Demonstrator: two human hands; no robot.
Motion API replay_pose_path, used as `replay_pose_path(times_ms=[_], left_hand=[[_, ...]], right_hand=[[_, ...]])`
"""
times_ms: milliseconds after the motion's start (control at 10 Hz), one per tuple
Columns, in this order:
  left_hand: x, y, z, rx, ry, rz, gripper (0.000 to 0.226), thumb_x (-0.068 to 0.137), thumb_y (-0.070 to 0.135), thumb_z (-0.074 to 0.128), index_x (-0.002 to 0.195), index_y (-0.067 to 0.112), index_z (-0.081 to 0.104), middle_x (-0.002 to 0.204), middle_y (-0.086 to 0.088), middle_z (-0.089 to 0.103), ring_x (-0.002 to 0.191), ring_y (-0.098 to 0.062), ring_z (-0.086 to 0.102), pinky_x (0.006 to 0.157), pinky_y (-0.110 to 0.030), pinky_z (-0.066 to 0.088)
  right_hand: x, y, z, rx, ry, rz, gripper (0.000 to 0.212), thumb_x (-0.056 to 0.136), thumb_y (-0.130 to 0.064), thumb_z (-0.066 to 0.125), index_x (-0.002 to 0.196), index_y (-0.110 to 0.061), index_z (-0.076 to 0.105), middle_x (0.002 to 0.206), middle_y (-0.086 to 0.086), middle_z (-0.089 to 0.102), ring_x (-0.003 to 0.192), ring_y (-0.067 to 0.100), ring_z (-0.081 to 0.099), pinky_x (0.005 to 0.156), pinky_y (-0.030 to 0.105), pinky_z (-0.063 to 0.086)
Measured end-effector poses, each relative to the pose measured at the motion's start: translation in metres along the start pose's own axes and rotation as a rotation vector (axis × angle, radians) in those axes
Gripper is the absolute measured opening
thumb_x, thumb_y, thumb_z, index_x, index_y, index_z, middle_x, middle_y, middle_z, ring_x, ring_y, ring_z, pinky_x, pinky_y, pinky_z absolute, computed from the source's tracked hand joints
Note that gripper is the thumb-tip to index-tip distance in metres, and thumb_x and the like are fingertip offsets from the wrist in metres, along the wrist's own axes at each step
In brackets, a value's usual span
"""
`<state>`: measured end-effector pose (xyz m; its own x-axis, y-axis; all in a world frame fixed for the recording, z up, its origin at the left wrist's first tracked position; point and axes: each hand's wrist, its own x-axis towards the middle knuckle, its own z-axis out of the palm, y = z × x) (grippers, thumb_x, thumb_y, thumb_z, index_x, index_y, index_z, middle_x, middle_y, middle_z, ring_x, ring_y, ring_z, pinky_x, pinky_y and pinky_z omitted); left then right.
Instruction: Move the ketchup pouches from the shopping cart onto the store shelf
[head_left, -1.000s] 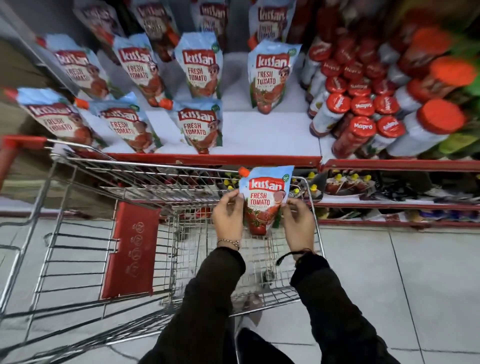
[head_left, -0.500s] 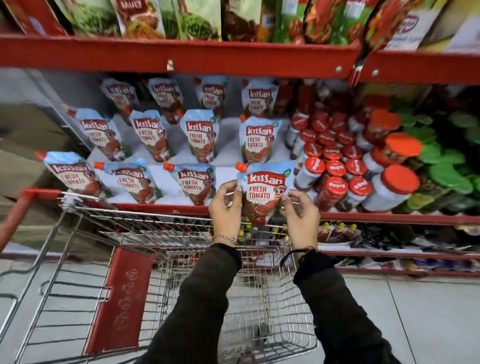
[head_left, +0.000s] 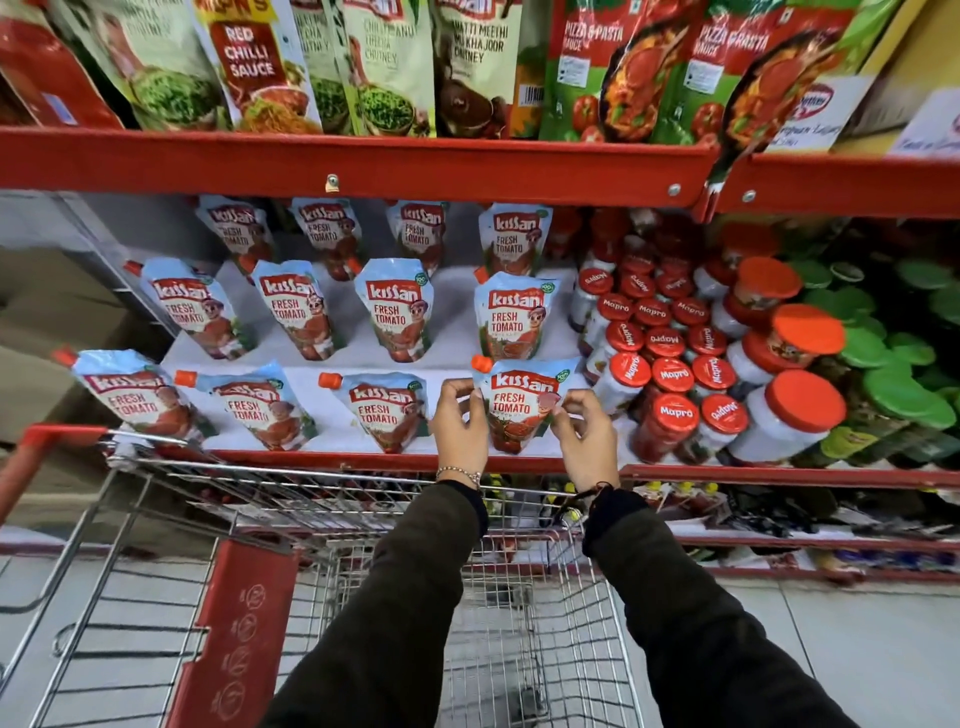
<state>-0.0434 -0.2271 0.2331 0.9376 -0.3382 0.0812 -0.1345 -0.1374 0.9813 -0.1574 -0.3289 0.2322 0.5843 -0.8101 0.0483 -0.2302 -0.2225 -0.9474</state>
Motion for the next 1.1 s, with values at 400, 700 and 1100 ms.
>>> replay_pose_path(times_ms=[400,700,1100], left_hand=[[-0.003,-0.01,-0.002,0.043,-0.012,-0.007,0.011,0.097,0.004,0.049,0.105,-0.003,0.054,0.093,-0.007,0.058,0.077,-0.002,0.055,0.061,0.005,0.041],[-0.008,-0.003,-0.006,0.059,-0.05,-0.055,0.022,0.099,0.007,0.046,0.118,0.001,0.056,0.11,-0.008,0.063,0.099,-0.015,0.056,0.068,0.008,0.038],[-0.032,0.029,-0.022,-0.038,-0.015,-0.024,0.036,0.099,0.004,0.046,0.135,0.004,0.047,0.134,-0.015,0.059,0.115,-0.018,0.056,0.099,-0.024,0.046]], right_hand=[[-0.003,0.004,0.001,-0.025,-0.024,0.108,0.005,0.098,-0.016,0.056,0.099,-0.021,0.056,0.104,0.005,0.069,0.099,0.028,0.068,0.092,0.053,0.055],[-0.008,-0.006,0.001,-0.07,-0.018,0.166,0.009,0.096,-0.014,0.058,0.105,-0.016,0.06,0.105,0.001,0.067,0.096,0.023,0.067,0.091,0.052,0.057],[-0.026,-0.033,-0.015,-0.074,0.052,0.137,0.031,0.098,-0.007,0.054,0.129,-0.011,0.058,0.129,0.008,0.066,0.114,0.022,0.064,0.096,0.026,0.048]])
